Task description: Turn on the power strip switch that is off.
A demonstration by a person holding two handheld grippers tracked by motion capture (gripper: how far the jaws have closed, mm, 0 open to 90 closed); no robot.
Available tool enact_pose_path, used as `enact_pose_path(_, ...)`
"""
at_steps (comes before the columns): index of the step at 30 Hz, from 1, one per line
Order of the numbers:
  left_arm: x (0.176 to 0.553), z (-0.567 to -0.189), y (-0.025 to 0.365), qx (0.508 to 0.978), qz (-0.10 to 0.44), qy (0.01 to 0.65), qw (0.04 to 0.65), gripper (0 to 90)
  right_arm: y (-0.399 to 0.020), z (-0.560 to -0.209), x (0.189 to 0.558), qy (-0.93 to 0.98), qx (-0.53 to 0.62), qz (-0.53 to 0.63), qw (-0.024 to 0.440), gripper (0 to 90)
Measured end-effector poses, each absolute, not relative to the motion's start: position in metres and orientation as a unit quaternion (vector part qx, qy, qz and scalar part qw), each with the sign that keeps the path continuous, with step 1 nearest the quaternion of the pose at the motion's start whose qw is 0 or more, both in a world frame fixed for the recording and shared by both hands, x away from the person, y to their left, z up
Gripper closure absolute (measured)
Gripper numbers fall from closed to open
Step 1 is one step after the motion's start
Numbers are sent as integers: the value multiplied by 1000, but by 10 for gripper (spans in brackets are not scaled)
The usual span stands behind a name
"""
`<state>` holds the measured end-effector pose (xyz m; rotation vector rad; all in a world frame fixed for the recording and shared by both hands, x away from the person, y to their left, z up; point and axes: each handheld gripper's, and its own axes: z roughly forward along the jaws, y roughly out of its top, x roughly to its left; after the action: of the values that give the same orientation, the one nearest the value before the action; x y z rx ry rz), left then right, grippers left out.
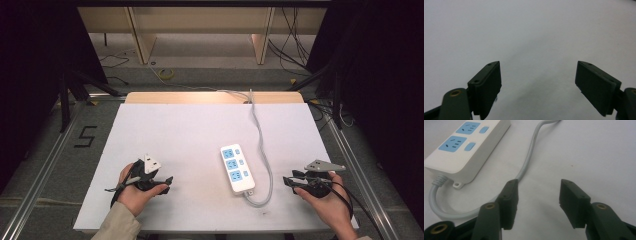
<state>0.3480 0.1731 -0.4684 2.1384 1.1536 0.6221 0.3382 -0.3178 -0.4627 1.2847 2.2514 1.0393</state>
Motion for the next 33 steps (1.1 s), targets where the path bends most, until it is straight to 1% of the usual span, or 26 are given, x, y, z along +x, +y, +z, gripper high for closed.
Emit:
enact_pose_path(3,348,-469,174,808,239,439,311,215,-316,-460,338,800,447,361,175,630)
enact_pose_path(4,348,-469,174,808,239,439,311,216,-316,-460,338,800,447,361,175,630)
enact_pose_path(5,347,-469,174,810,238,438,309,217,-315,-458,337,802,445,359,172,701)
enact_pose_path(6,347,-469,174,810,238,438,309,218,-315,-458,337,802,445,359,172,701)
enact_pose_path(7,348,-469,174,810,238,438,309,219,-314,-456,336,807,441,354,172,766)
enact_pose_path(10,348,-469,174,808,239,441,311,222,-313,-454,336,811,437,347,175,837)
enact_pose_path(11,348,-469,174,808,239,441,311,224,-313,-454,336,811,437,347,175,837)
enact_pose_path(12,348,-469,174,807,239,441,311,227,-312,-454,337,816,433,340,175,883)
enact_pose_path(13,348,-469,174,807,240,441,311,229,-312,-453,337,818,433,337,176,900)
enact_pose_path(33,348,-467,174,802,244,444,316,231,-308,-447,339,826,439,315,160,900)
